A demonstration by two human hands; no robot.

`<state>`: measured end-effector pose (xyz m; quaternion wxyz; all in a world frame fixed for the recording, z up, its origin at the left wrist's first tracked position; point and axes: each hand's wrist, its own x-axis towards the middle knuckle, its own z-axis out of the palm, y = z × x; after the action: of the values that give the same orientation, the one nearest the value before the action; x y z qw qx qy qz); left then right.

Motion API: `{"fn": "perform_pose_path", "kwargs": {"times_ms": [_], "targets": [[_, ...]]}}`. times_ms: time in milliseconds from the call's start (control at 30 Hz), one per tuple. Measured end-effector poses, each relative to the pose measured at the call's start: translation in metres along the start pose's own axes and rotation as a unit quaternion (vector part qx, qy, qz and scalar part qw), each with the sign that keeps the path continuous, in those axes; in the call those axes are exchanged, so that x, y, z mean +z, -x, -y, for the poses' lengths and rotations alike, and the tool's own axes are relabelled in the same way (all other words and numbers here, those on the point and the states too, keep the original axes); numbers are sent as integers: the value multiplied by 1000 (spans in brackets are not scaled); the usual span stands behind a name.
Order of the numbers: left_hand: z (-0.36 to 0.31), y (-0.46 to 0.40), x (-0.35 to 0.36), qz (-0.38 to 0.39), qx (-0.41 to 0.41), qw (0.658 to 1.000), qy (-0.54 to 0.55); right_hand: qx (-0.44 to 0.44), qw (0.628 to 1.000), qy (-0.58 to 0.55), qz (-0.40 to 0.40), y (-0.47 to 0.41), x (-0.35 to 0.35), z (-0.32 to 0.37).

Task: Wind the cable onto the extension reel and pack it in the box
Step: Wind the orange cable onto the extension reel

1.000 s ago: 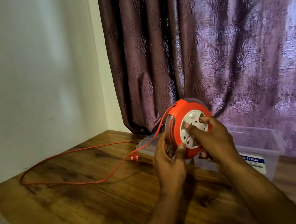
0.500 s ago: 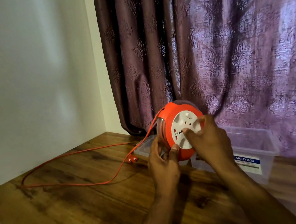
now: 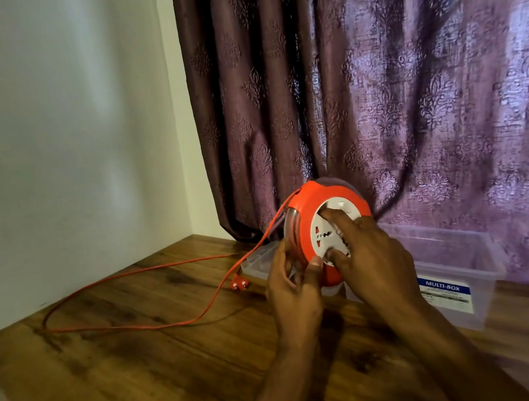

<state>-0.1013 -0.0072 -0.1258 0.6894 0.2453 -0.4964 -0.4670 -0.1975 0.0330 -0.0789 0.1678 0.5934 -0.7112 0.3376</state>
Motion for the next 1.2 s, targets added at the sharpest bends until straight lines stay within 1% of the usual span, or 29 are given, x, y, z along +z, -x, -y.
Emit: {"fn": "perform_pose_path", "kwargs": {"times_ms": [100, 233, 367, 467, 500, 567, 600, 633, 667, 700, 767, 867, 933, 967, 1067, 1133, 1200], "targets": [[1, 1, 1, 6, 8, 1000, -1, 70, 994, -79, 1, -3, -2, -3], [2, 2, 0, 19, 14, 1000, -18, 171, 962, -212, 1, -8, -4, -4], [2, 2, 0, 20, 22, 999, -30, 236, 908, -347, -3, -7, -6, -3], [-1, 3, 1, 18, 23, 999, -33, 269, 875, -402, -14, -9, -1, -4], [-2, 4, 1, 24, 26, 999, -37, 281, 860, -427, -11, -10, 1, -4], [-4, 5, 2, 31, 35, 998, -44, 301, 816, -492, 3, -11, 2, -4], [-4, 6, 2, 33, 38, 998, -43, 306, 801, -514, 13, -10, 0, -4], [-4, 7, 2, 34, 39, 998, -42, 305, 798, -519, 20, -11, -1, -4], [-4, 7, 2, 35, 38, 998, -41, 300, 805, -511, 21, -10, -3, -5], [-4, 7, 2, 34, 35, 998, -39, 289, 822, -490, 16, -10, -4, -6], [-2, 5, 1, 31, 29, 999, -27, 264, 870, -416, -8, -10, -4, -7], [-2, 1, 0, 20, 25, 999, -21, 226, 921, -317, -36, -8, -4, -4], [-2, -1, -1, 0, 31, 999, -21, 173, 960, -213, -47, -4, -4, 1], [-1, -1, -1, -10, 31, 999, -21, 134, 976, -166, -50, -2, -3, 3], [0, -2, -1, -17, 23, 999, -14, 21, 998, -50, -24, 1, -3, 10], [-1, -3, -2, -11, 19, 1000, -13, -1, 1000, 7, -2, 1, -3, 10], [-2, -3, -2, -5, 20, 1000, -12, -6, 999, 30, 12, 1, -2, 9]]}}
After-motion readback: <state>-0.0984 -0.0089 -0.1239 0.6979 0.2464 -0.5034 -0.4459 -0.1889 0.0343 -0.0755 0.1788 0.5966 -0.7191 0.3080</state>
